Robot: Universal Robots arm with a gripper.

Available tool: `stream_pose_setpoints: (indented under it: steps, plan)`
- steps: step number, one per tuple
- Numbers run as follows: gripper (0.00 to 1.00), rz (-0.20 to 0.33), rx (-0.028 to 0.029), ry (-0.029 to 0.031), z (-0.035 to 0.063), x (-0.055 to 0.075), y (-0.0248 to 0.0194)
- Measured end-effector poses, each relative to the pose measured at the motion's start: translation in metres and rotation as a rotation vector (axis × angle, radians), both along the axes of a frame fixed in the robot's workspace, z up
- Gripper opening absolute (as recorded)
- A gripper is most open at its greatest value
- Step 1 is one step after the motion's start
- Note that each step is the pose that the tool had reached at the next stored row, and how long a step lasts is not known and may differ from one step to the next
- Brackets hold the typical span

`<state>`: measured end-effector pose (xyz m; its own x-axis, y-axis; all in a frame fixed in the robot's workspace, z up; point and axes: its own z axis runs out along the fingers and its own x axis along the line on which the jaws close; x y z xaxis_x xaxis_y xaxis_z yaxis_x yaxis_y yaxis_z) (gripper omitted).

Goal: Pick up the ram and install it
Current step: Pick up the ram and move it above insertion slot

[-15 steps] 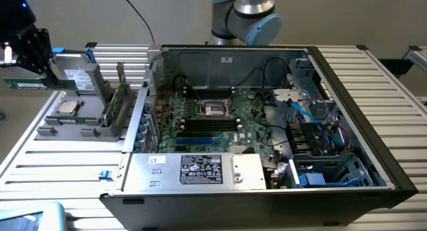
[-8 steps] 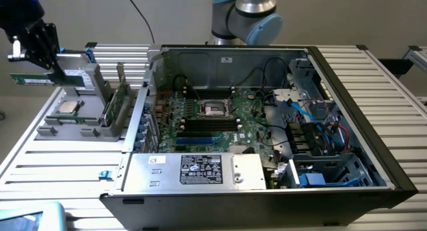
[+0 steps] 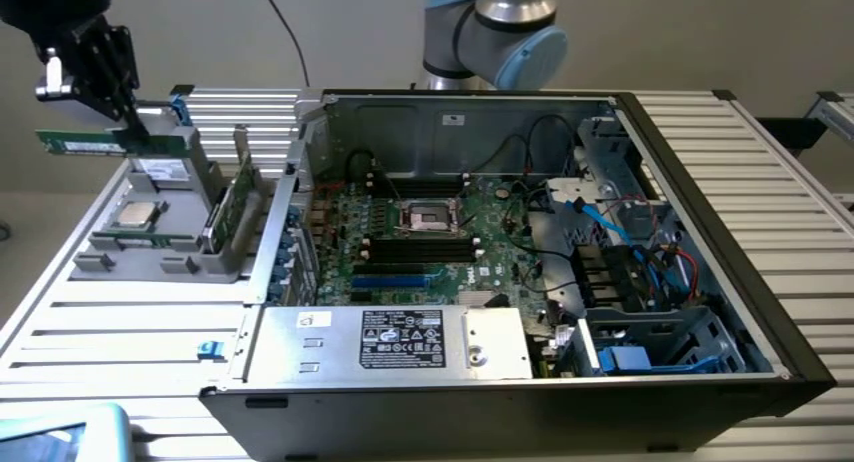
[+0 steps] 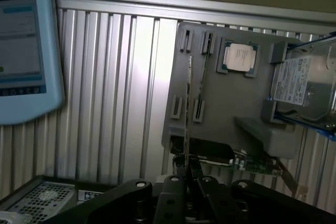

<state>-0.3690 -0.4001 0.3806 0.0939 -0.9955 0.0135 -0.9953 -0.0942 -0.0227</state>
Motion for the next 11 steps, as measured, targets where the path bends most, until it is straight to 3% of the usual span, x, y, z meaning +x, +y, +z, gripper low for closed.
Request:
stream_pose_setpoints:
  steps: [5, 11]
  plan:
    - [0.15, 0.0, 0.0003, -0.0008, 0.0097, 0.0109, -0.0005]
    - [0.15, 0.0, 0.0, -0.0011, 0.01, 0.0128, -0.0005]
